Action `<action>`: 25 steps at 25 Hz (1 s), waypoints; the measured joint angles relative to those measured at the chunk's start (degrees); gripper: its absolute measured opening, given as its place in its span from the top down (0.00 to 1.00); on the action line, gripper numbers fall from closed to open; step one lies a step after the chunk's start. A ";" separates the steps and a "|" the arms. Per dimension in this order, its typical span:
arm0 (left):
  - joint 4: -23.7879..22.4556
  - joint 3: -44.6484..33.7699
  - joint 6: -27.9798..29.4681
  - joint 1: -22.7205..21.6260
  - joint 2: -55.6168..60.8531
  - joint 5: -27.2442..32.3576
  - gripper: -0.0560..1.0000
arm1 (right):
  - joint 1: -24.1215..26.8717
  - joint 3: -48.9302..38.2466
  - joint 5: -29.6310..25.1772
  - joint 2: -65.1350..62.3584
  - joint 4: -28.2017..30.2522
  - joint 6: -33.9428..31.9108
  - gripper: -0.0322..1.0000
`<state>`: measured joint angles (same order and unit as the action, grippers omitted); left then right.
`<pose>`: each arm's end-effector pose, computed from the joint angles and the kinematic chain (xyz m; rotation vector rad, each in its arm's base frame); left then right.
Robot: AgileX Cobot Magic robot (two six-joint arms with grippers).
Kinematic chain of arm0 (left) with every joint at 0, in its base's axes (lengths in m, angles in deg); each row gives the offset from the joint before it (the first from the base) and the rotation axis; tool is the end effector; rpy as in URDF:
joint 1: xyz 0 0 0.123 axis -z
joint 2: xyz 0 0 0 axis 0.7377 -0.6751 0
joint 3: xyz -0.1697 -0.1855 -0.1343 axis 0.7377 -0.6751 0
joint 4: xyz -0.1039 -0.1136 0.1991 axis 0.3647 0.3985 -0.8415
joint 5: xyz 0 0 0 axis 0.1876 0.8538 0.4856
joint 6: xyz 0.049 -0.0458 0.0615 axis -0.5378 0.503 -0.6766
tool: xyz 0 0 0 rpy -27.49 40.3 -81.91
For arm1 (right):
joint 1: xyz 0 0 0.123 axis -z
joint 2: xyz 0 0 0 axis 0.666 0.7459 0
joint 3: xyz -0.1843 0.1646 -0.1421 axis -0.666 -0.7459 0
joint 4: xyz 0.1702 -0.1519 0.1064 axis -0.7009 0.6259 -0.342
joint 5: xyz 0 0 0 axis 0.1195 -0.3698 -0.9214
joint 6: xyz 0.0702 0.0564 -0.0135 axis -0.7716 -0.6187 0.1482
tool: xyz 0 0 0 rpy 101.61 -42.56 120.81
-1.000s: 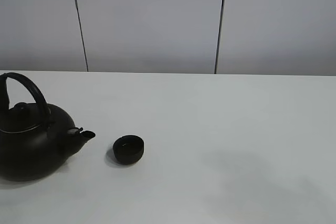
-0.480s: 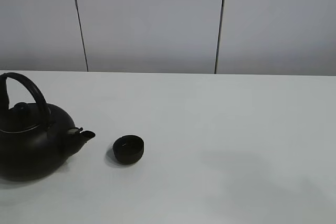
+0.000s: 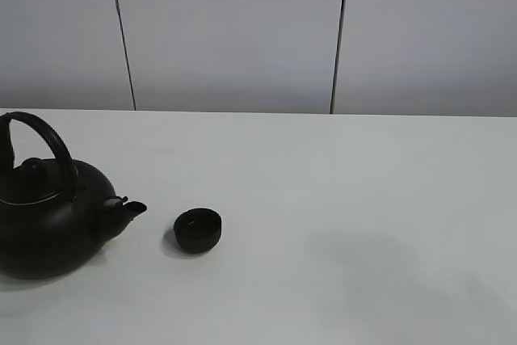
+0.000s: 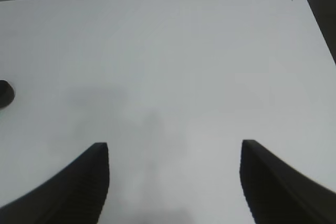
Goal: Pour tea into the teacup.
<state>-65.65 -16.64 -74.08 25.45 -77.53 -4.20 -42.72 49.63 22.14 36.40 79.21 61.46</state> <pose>0.0999 0.0425 0.4440 -0.3029 1.9508 0.3346 -0.0057 -0.0007 0.2672 0.0372 2.0719 0.0313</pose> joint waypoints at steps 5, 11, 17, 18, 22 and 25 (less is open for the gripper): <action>7.40 0.29 -6.43 0.00 17.61 12.86 0.65 | 0.00 0.00 0.00 0.00 0.00 0.00 0.50; 10.88 -2.08 -8.83 0.00 34.82 22.34 0.65 | 0.00 0.00 0.00 0.00 0.00 0.00 0.50; 10.99 -14.83 -8.26 0.00 42.73 23.03 0.65 | 0.00 0.00 0.00 0.00 0.00 0.00 0.50; 11.07 -17.69 -7.87 0.00 42.60 23.00 0.65 | 0.00 0.00 0.00 0.00 0.00 0.00 0.50; 12.24 -26.37 -7.17 0.00 42.65 22.96 0.65 | 0.00 0.00 0.00 0.00 -0.19 0.00 0.50; 12.24 -31.67 -7.04 0.00 42.65 21.61 0.65 | 0.00 0.00 0.00 0.00 -0.19 0.00 0.50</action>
<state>-53.40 -48.32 -81.12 25.45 -34.88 17.41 -42.72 49.63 22.14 36.40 79.02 61.46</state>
